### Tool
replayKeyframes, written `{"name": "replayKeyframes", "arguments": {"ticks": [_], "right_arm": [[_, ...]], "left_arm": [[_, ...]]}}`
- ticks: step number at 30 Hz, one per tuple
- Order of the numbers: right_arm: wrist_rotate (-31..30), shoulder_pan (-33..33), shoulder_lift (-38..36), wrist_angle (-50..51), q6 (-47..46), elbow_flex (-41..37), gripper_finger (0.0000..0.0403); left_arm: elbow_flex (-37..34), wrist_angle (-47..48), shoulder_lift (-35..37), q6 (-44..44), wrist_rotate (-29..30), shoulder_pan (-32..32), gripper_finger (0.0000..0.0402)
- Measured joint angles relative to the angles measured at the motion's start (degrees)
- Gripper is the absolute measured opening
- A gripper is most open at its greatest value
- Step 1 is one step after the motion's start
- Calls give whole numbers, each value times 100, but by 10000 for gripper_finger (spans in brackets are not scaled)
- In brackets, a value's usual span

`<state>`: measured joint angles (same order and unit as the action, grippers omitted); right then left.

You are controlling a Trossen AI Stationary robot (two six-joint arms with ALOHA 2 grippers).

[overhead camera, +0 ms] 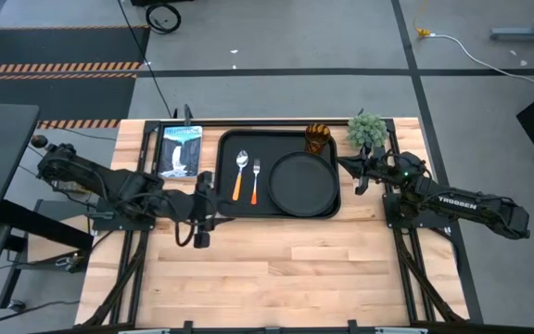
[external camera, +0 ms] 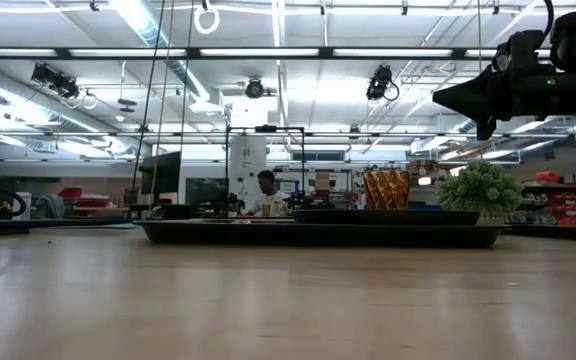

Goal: Pick and place plate/cup/fork/spoon on tray
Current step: Return to Home Position

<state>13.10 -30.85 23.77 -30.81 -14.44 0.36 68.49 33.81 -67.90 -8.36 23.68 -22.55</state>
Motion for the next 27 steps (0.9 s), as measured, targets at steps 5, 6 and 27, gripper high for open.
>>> {"name": "replayKeyframes", "arguments": {"ticks": [5, 6, 27], "right_arm": [[0, 0, 0, 1, 0, 0, 22], [1, 0, 0, 0, 0, 0, 22], [2, 0, -1, -41, 0, 0, 22]], "left_arm": [[0, -575, 0, -577, 13, -13, 172], [0, -662, 0, -548, 21, 11, 172], [-2881, -3308, 2223, 771, -2003, -133, 172]]}}
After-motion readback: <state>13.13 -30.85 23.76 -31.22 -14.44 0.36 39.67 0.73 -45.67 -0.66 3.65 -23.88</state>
